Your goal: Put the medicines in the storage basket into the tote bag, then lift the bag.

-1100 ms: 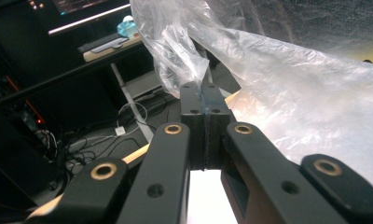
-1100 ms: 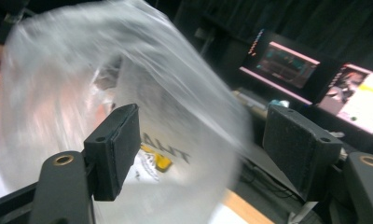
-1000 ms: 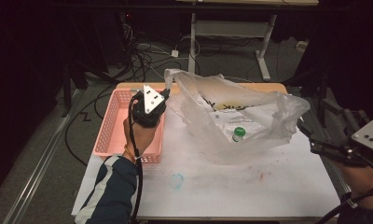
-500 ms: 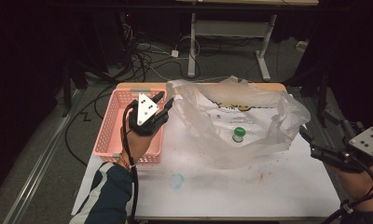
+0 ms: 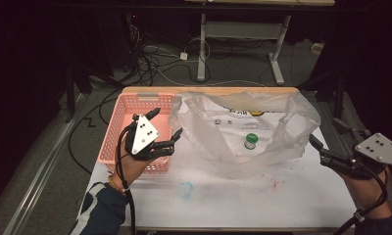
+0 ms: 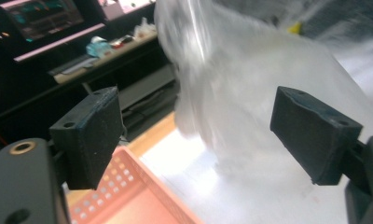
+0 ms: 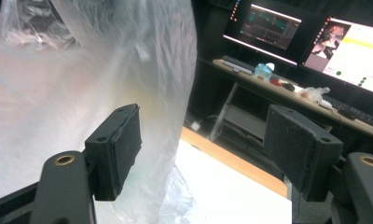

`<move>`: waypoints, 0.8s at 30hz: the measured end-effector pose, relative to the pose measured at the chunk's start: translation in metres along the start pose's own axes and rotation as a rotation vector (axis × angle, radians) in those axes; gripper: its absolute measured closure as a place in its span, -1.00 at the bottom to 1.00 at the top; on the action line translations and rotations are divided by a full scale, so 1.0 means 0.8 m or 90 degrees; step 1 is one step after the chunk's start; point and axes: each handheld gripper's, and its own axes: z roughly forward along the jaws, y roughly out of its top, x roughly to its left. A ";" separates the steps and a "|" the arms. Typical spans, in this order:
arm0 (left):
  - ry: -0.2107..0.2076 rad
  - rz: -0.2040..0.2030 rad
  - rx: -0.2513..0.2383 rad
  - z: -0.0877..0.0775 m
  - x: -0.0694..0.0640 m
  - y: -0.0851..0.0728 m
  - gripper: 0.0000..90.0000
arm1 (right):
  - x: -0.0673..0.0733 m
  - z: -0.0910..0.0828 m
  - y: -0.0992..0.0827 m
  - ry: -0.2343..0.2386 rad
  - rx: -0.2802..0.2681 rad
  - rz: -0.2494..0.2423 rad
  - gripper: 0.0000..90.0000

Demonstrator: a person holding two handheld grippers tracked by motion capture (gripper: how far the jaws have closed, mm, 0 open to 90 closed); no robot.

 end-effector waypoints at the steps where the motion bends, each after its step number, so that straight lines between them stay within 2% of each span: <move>1: -0.011 -0.001 0.002 -0.005 0.001 -0.004 -0.71 | -0.001 0.002 -0.001 -0.002 0.004 0.001 -0.36; 7: -0.043 -0.022 -0.009 -0.023 -0.004 -0.013 -0.72 | 0.000 0.009 -0.011 -0.001 0.018 0.002 -0.37; 11: -0.051 0.012 0.002 -0.028 -0.017 -0.017 -0.72 | 0.003 0.011 -0.014 0.005 0.022 0.000 -0.38; 13: -0.045 0.024 0.022 -0.025 -0.020 -0.025 -0.72 | 0.004 0.012 -0.017 0.006 0.025 0.001 -0.39; 16: -0.041 0.025 0.052 -0.021 -0.021 -0.038 -0.80 | 0.006 0.013 -0.022 0.009 0.024 0.000 -0.42; 24: -0.029 0.037 0.079 -0.020 -0.024 -0.064 -0.80 | 0.010 0.008 -0.044 0.015 0.024 -0.005 -0.48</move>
